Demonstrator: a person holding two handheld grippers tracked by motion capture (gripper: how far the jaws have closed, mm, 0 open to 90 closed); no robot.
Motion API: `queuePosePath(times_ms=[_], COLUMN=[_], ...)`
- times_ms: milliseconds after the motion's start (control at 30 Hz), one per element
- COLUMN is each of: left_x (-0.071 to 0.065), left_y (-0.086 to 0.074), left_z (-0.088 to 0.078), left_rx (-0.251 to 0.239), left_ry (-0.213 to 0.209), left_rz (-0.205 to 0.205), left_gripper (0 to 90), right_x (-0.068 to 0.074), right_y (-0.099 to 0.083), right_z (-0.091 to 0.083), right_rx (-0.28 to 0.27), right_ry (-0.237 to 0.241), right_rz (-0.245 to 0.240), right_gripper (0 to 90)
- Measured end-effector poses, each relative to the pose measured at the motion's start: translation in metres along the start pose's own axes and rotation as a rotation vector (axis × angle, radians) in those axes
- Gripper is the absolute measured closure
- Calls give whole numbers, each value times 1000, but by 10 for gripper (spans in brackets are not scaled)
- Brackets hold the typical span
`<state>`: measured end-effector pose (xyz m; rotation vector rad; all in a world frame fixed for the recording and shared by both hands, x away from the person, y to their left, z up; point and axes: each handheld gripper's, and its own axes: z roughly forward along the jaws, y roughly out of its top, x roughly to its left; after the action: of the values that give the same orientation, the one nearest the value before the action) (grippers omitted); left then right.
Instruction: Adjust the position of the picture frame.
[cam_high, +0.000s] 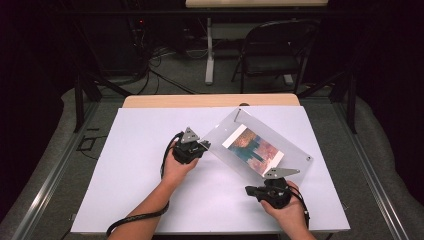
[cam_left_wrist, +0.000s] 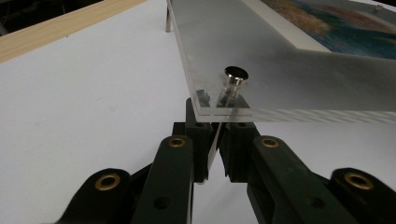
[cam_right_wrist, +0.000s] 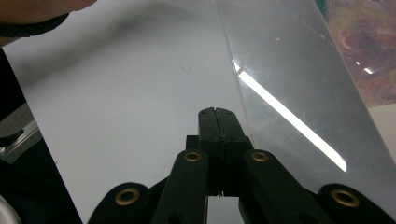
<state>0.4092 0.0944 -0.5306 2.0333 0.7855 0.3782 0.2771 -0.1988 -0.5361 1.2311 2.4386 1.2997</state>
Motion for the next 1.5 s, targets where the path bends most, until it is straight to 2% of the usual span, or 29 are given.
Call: queuePosePath(times_ms=[133, 433, 533, 567, 667, 800, 1000, 1233, 1300, 1500], left_x=[-3, -6, -8, -8, -11, -16, -25, -34, -35, -45], left_y=[-1, -8, -11, -12, -16, -19, -22, -31, -32, -37], left_z=[-4, -13, -18, -20, -25, -31, -38, -48, -49, -53], left_rx=[-5, -6, -6, -8, -10, -11, -22, -27, -31, -35], left_ry=[-7, -20, -24, -28, -34, -42, -62, -83, -82, -108], left_rz=[11, 22, 28, 32, 30, 29, 20, 4, 1, -10], left_gripper=[829, 835, 838, 840, 842, 845, 850, 851, 852, 852], right_x=[3, 1, -5, -11, -16, -22, -33, -50, -52, -65], right_y=[0, 1, 3, 4, 5, 8, 15, 26, 27, 36], right_z=[2, 3, 1, 1, 1, 2, 0, 4, 5, 9], right_rx=[14, 41, 34, 28, 17, 27, 11, 22, 23, 24], right_ry=[-26, -46, -38, -23, -9, -16, -12, 1, 6, -15], right_rz=[-23, -25, 3, 36, 62, 68, 93, 150, 150, 178], right_gripper=[900, 900, 900, 900, 900, 900, 900, 900, 900, 900])
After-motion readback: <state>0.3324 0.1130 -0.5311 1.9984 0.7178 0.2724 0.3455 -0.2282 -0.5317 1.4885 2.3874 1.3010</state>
